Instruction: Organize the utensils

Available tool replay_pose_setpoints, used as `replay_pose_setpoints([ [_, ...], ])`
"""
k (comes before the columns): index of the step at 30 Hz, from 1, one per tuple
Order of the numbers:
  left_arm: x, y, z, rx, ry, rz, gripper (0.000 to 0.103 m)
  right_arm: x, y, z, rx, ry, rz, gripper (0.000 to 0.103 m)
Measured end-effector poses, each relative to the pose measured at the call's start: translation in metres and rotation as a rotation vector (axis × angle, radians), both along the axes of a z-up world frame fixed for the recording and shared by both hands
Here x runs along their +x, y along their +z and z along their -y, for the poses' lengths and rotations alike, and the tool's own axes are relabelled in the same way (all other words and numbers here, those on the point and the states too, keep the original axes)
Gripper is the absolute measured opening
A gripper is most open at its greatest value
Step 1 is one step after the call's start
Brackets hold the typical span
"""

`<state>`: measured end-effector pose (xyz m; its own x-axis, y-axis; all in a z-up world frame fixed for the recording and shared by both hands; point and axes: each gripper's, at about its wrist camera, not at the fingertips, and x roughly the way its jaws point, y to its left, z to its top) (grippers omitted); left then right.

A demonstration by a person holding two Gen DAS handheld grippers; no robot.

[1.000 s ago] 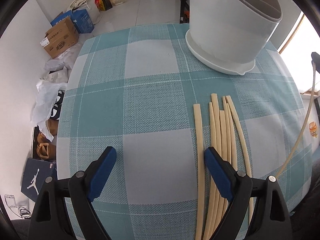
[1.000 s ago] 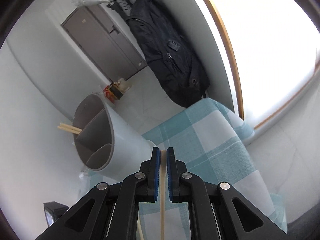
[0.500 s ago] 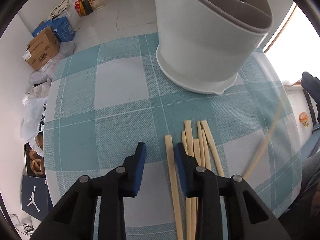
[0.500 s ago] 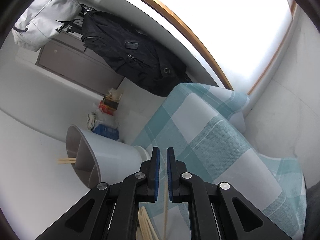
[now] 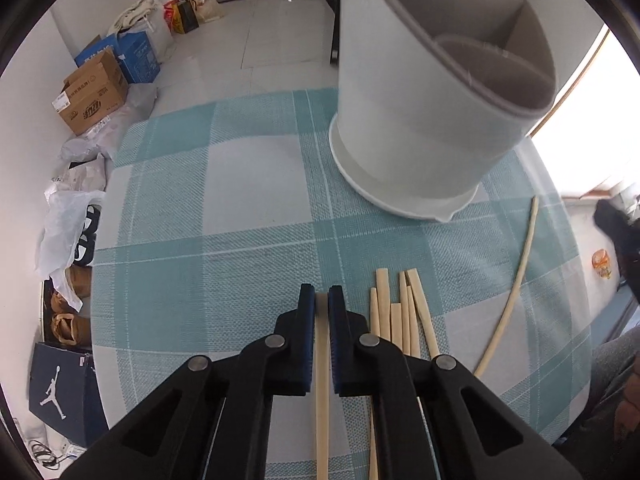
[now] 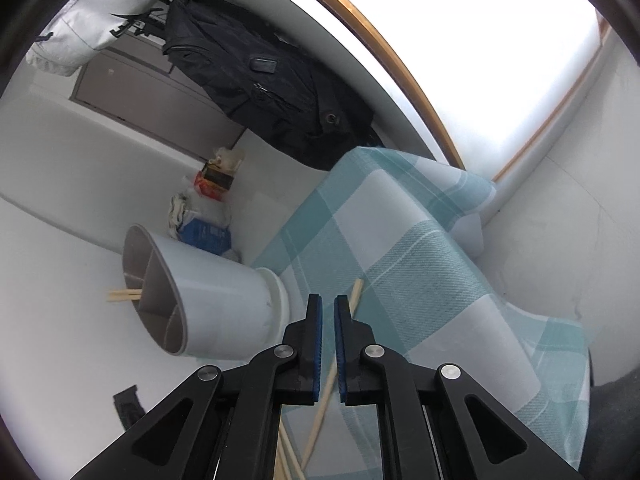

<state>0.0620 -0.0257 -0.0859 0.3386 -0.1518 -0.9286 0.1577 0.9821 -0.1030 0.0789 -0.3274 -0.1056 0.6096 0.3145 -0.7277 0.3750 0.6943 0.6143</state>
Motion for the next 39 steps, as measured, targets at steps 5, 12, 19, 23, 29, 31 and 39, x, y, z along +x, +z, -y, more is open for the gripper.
replay_pose_setpoints([
  [5, -0.001, 0.013, -0.007, -0.077, 0.023, 0.043, 0.003, 0.022, -0.017, 0.003, -0.015, 0.071, -0.119, 0.022],
  [12, -0.001, 0.019, -0.019, -0.160, 0.037, 0.063, 0.003, 0.042, -0.020, -0.028, -0.096, 0.222, -0.182, 0.034],
  [19, -0.003, 0.028, -0.033, -0.252, 0.058, 0.071, 0.003, 0.023, -0.029, -0.073, -0.137, 0.311, -0.246, 0.034],
  [23, -0.002, 0.032, -0.041, -0.272, 0.064, 0.079, 0.003, 0.020, -0.029, -0.101, -0.234, 0.313, -0.272, 0.035],
  [29, -0.005, 0.036, -0.057, -0.302, 0.088, 0.098, 0.003, 0.008, -0.026, -0.153, -0.573, 0.399, -0.287, 0.030],
  [31, -0.006, 0.037, -0.061, -0.315, 0.094, 0.100, 0.003, 0.001, -0.027, -0.163, -0.656, 0.422, -0.275, 0.021],
  [39, -0.009, 0.038, -0.074, -0.349, 0.113, 0.097, 0.003, -0.022, -0.024, -0.163, -0.676, 0.507, -0.248, 0.010],
])
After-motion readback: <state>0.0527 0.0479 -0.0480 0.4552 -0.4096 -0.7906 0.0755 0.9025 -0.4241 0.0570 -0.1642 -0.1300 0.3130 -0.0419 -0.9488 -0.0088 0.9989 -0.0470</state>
